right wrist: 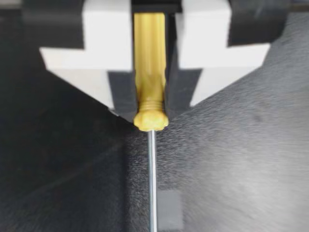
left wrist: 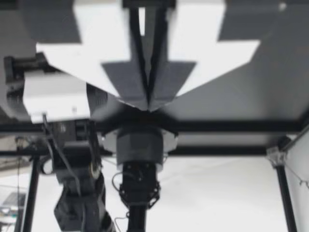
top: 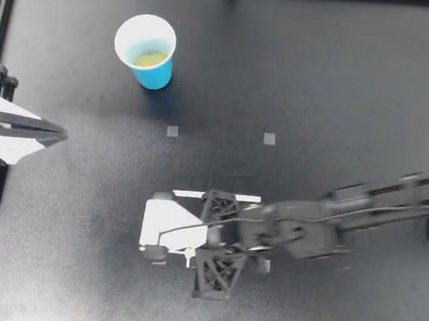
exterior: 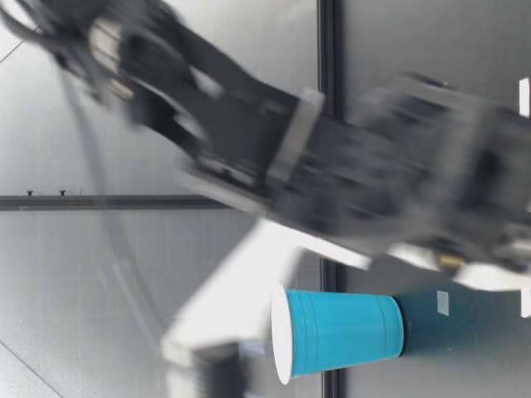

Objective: Pick up the screwdriver with the right arm, hand it over to the left arm then place it into the cup.

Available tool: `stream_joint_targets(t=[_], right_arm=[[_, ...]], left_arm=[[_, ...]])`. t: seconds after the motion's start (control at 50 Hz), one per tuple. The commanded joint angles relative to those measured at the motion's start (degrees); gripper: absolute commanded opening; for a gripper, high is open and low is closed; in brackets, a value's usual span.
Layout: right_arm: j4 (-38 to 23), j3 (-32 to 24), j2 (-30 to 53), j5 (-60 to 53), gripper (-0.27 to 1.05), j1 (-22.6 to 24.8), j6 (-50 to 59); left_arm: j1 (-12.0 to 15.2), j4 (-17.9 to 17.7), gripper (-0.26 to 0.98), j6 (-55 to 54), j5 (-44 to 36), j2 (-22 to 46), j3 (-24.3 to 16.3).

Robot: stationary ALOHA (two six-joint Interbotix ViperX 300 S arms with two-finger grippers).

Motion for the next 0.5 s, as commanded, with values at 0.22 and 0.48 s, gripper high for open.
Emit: stream_joint_targets(t=[0.22,0.48], right_arm=[[-0.09,13.36,-12.83,-25.22,0.04,-1.58,3.25],[0.0,24.7,-18.11,-52.65,0.04,-5.62,1.76]], left_arm=[[0.09,-0.09,0.45,-0.09,-8.35,5.8,-0.09],[0.09,-1.23,0.6,-1.14,-14.41,12.04,-2.37]])
